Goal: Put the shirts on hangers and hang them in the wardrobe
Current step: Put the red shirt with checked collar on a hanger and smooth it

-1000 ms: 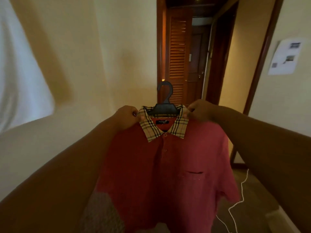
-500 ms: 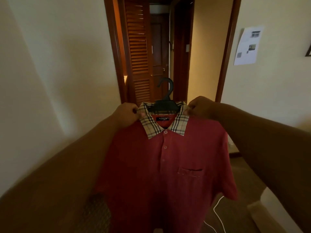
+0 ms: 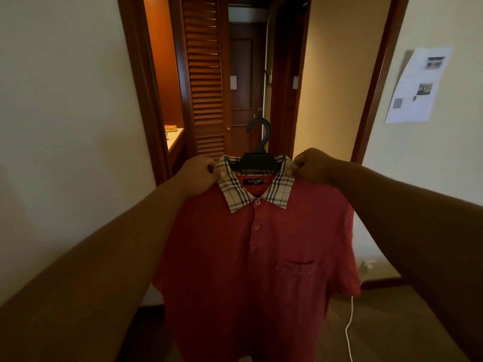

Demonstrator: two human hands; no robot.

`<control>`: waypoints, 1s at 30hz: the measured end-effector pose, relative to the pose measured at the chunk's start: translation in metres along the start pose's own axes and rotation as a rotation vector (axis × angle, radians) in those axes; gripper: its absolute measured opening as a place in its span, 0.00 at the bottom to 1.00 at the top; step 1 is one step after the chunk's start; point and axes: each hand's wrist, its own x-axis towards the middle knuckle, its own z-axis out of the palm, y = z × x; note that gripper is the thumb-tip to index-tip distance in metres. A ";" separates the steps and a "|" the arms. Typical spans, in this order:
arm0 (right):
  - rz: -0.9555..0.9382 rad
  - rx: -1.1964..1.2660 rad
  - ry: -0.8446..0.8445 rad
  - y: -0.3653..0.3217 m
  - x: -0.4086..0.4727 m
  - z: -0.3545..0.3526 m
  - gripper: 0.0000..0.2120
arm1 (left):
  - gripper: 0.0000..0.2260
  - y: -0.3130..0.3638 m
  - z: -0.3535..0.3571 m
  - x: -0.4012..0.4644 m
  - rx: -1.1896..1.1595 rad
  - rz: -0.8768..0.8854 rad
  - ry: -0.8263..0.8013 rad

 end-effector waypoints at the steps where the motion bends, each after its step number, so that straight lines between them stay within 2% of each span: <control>1: 0.003 -0.013 -0.003 0.008 0.019 -0.002 0.10 | 0.07 -0.005 0.007 0.020 -0.005 -0.001 0.003; 4: -0.006 -0.098 -0.005 0.028 0.074 -0.004 0.10 | 0.07 -0.023 0.029 0.080 -0.009 0.000 -0.016; 7: 0.030 -0.080 0.034 0.050 0.135 -0.004 0.07 | 0.09 -0.045 0.047 0.148 0.005 0.005 -0.022; 10: 0.060 -0.065 0.071 0.066 0.204 -0.006 0.11 | 0.08 -0.069 0.060 0.219 0.035 0.024 0.008; 14: 0.101 -0.041 0.106 0.084 0.292 -0.015 0.08 | 0.08 -0.093 0.067 0.312 0.049 0.029 0.015; 20: 0.071 -0.046 0.119 0.115 0.405 -0.021 0.08 | 0.08 -0.123 0.089 0.439 0.067 0.023 0.010; 23: 0.081 -0.028 0.123 0.139 0.465 -0.022 0.07 | 0.08 -0.137 0.106 0.498 0.085 0.027 0.013; 27: 0.070 -0.008 0.132 0.176 0.547 -0.024 0.11 | 0.07 -0.157 0.134 0.579 0.077 0.032 0.023; 30: 0.053 0.006 0.141 0.204 0.618 -0.033 0.09 | 0.07 -0.166 0.152 0.644 0.061 0.017 0.033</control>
